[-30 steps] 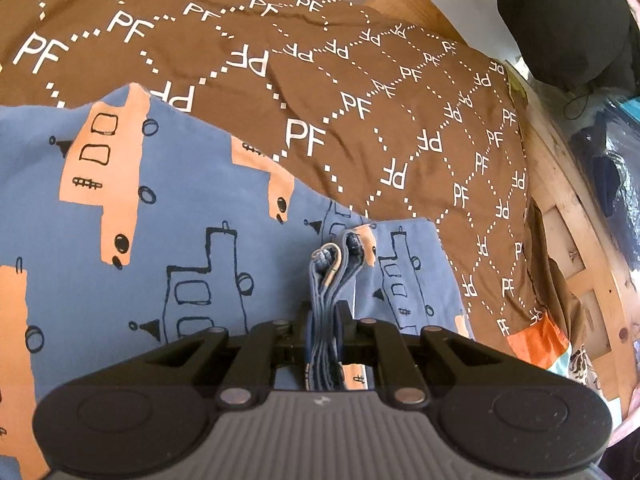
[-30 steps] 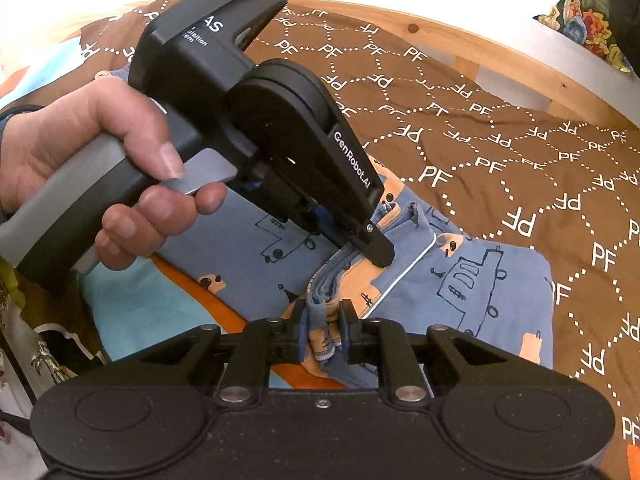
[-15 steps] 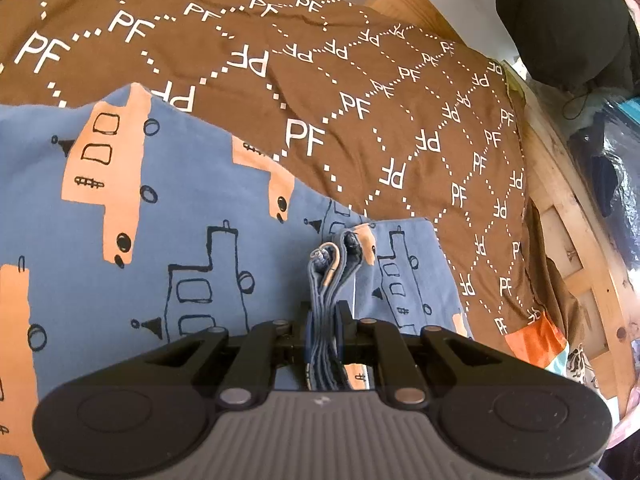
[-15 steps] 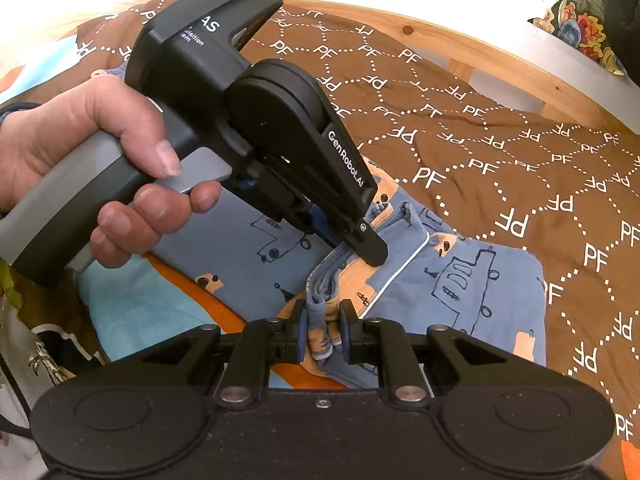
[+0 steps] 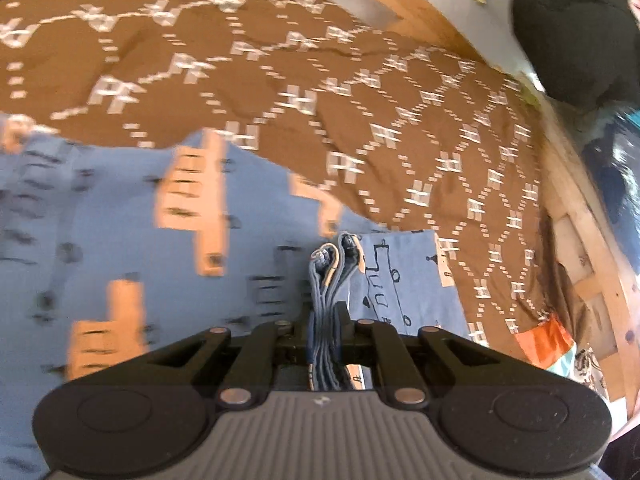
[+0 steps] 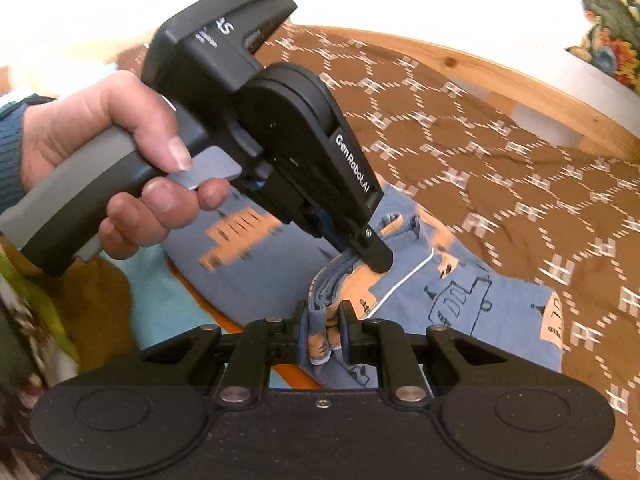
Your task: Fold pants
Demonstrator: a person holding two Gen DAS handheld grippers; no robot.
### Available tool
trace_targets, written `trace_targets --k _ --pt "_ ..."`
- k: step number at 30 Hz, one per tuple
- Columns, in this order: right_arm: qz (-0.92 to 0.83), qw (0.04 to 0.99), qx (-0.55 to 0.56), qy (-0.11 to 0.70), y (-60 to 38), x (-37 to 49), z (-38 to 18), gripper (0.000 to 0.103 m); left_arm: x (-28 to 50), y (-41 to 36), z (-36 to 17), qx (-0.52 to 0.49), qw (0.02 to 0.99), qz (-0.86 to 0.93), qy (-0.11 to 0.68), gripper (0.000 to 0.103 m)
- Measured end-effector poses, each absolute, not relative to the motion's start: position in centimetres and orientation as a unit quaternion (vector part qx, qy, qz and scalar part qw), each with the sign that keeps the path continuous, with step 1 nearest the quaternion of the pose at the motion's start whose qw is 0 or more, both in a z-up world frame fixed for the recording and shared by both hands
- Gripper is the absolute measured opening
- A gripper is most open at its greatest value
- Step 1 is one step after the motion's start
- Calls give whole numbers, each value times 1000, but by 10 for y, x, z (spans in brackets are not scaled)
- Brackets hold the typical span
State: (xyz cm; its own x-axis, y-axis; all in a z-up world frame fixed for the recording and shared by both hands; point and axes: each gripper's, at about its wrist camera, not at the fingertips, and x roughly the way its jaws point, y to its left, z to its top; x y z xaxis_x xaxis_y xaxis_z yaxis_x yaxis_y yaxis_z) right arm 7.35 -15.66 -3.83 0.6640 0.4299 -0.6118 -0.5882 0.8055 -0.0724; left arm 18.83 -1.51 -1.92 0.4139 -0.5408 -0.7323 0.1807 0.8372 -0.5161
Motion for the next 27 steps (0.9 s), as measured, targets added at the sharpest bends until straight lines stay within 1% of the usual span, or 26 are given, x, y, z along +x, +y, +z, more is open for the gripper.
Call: trace_targets --k 5,10,12,13,14,15,17,19,21,24,25,27 --pt "328 890 -93 302 -132 89 -34 16 194 18 -4 -168 829 -194 497 10" --pt "356 875 -102 313 -114 95 -42 17 197 31 -15 -161 828 -185 505 11" --pt "368 865 -108 325 -111 94 -48 27 195 33 -21 -162 825 -180 510 15" --pt "368 864 -109 324 -112 90 -48 33 195 33 -23 -160 825 -176 513 21" --pt "368 866 -108 321 -115 86 -47 48 193 33 -23 -153 825 -175 515 24" --pt "368 868 -103 317 -122 83 -44 60 190 35 -22 -143 826 -178 515 25" --pt "350 878 -93 311 -135 75 -40 66 183 39 -16 -120 830 -174 517 33" --pt "315 890 -98 314 -149 72 -37 69 173 47 -9 -109 831 -153 523 34" --pt "278 902 -120 307 -160 72 -35 77 155 57 -2 -133 827 -139 528 34" --pt "233 914 -154 296 -175 80 -34 80 123 61 6 -175 845 -137 486 34" --pt "222 917 -151 295 -181 84 -34 81 113 60 5 -192 852 -140 466 34" --pt "201 923 -134 299 -193 94 -33 84 105 55 -1 -211 857 -140 450 34"
